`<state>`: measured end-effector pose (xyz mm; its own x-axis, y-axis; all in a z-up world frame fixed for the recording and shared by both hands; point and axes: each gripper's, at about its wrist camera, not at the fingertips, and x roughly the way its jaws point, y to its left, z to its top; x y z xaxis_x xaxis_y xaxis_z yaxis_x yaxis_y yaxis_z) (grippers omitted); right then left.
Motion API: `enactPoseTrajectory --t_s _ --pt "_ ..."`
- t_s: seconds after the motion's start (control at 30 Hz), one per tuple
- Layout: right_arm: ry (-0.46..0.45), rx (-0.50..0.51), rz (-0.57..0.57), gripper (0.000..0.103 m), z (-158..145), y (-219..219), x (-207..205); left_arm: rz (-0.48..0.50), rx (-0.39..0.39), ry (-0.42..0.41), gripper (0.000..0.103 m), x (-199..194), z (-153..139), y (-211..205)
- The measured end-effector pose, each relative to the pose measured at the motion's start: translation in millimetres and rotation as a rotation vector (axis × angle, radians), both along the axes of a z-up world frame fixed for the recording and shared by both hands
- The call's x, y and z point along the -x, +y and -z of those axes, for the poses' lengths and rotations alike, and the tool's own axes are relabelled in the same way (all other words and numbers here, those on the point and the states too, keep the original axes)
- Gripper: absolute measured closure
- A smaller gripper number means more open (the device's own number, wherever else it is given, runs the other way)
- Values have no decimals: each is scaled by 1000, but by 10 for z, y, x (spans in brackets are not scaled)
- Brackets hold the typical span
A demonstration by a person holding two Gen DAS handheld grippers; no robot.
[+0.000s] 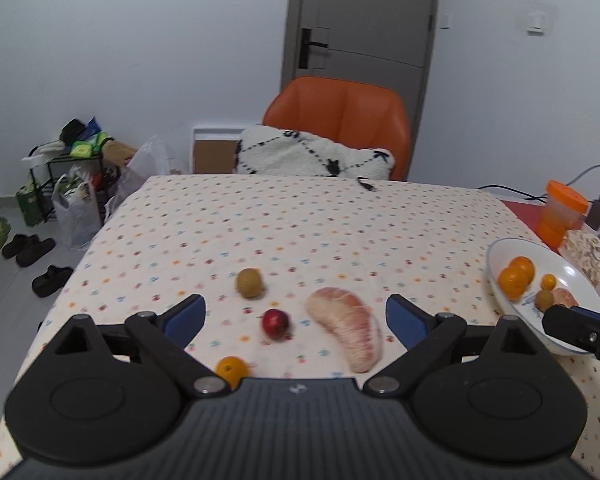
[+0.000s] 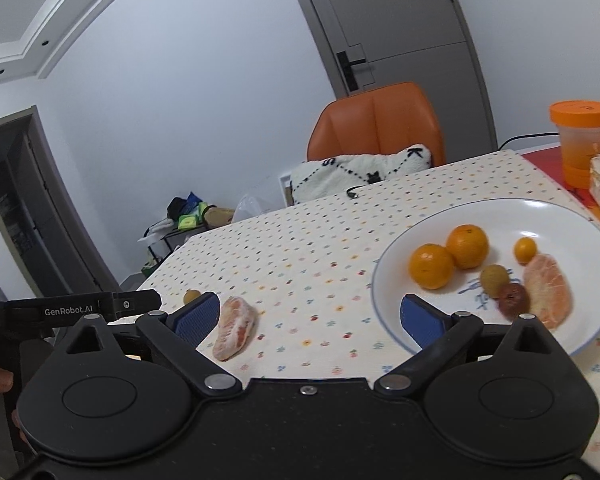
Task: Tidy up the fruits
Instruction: 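Move both tools back to the fruit on the tablecloth, then grasp a small orange with the left gripper while the right gripper grasps a pomelo segment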
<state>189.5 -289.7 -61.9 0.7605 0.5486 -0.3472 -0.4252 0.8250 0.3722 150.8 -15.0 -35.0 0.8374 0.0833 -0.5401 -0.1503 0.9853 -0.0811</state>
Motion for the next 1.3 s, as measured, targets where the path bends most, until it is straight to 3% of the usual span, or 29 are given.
enactPoseTrajectory --t_s 0.47,0.57,0.87,1.0,1.3 --pt "16 52 -55 5 13 347 -66 -47 47 39 10 79 216 306" --pt "21 65 -63 5 23 414 -74 -49 70 52 18 75 280 364" --pt "44 92 -70 5 59 559 -134 -28 118 108 53 -2 464 441" --pt "49 112 -83 5 73 662 -176 -20 103 114 80 -31 528 451" --pt "56 176 -120 9 103 977 -290 -58 157 102 81 -16 500 720"
